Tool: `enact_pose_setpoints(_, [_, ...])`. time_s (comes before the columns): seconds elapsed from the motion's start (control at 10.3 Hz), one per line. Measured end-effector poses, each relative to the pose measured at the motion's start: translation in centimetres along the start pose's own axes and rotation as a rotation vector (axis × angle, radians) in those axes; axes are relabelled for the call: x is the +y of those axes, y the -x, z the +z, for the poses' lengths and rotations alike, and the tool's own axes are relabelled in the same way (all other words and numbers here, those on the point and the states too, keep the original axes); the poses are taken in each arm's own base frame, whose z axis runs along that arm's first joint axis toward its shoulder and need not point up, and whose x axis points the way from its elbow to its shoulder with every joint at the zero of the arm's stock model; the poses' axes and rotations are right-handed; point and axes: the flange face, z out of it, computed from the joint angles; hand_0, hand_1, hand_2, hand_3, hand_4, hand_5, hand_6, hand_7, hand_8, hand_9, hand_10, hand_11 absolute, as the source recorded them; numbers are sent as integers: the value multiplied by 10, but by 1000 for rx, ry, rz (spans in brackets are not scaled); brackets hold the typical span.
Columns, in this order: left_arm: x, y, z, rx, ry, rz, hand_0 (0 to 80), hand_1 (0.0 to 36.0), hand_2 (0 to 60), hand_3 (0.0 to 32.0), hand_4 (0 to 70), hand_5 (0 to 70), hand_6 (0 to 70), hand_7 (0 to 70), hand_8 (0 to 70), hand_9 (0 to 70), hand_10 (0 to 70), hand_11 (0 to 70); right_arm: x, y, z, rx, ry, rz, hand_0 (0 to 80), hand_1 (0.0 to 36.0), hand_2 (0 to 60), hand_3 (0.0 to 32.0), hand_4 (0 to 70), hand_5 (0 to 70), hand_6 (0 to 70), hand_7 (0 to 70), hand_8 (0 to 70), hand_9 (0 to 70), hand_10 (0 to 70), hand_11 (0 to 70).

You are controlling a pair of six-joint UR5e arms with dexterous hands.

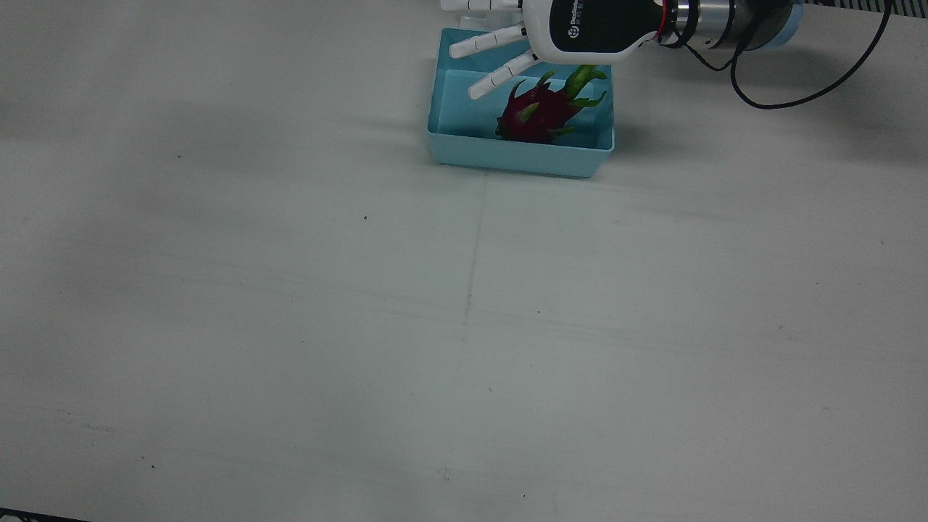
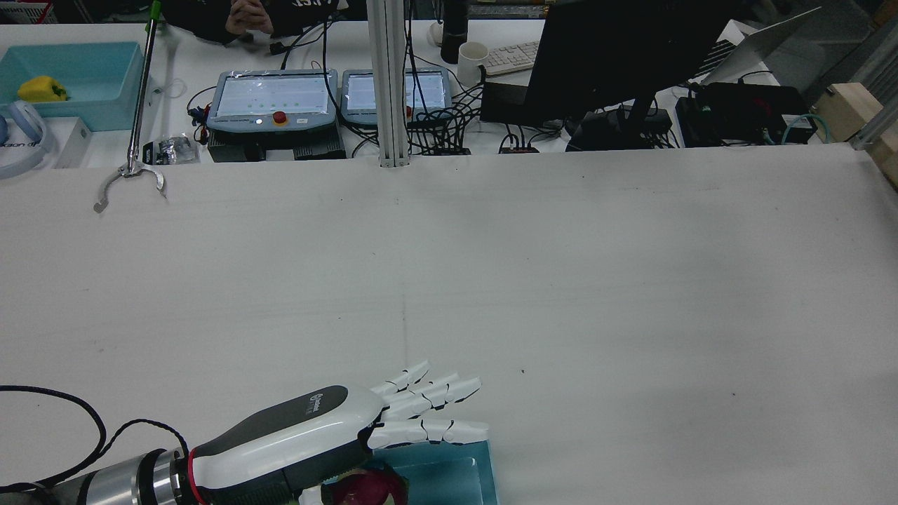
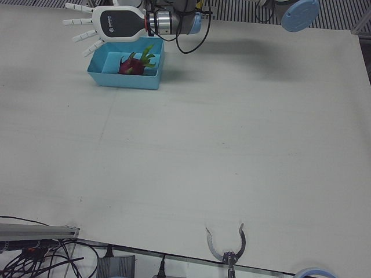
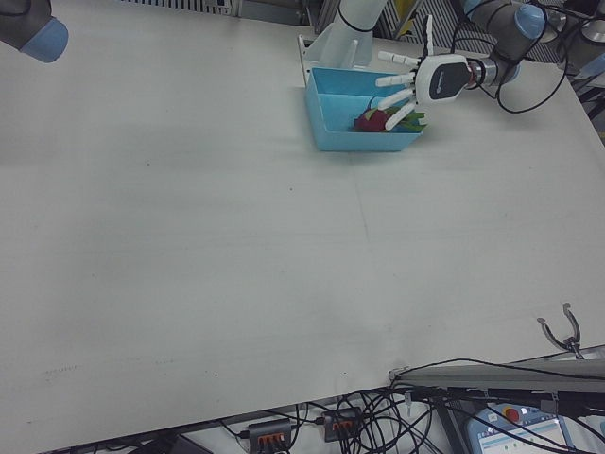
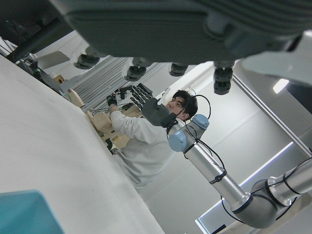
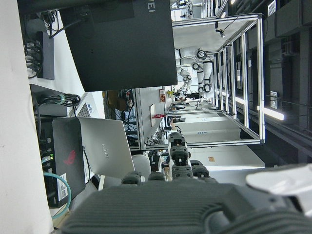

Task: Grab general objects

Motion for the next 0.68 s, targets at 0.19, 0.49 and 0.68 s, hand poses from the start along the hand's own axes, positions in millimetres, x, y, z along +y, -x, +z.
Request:
enact_pose_setpoints(0.19, [-86, 18, -42, -20, -124, -62, 209, 0, 0, 312, 0, 161, 0, 85, 117, 3, 12, 10, -1, 0, 0, 0, -1, 0, 0, 0, 0, 0, 0, 0, 0, 0, 0, 0, 0, 0])
enact_pose_setpoints(0.49, [-179, 16, -113, -9, -283, -90, 243, 0, 0, 200, 46, 185, 15, 111, 128, 16, 13, 12, -1, 0, 0, 0, -1, 0, 0, 0, 0, 0, 0, 0, 0, 0, 0, 0, 0, 0])
enact_pose_setpoints(0.68, [-233, -11, -112, 31, -366, -88, 238, 0, 0, 222, 61, 189, 22, 104, 128, 15, 12, 10, 0, 0, 0, 0, 0, 0, 0, 0, 0, 0, 0, 0, 0, 0, 0, 0, 0, 0])
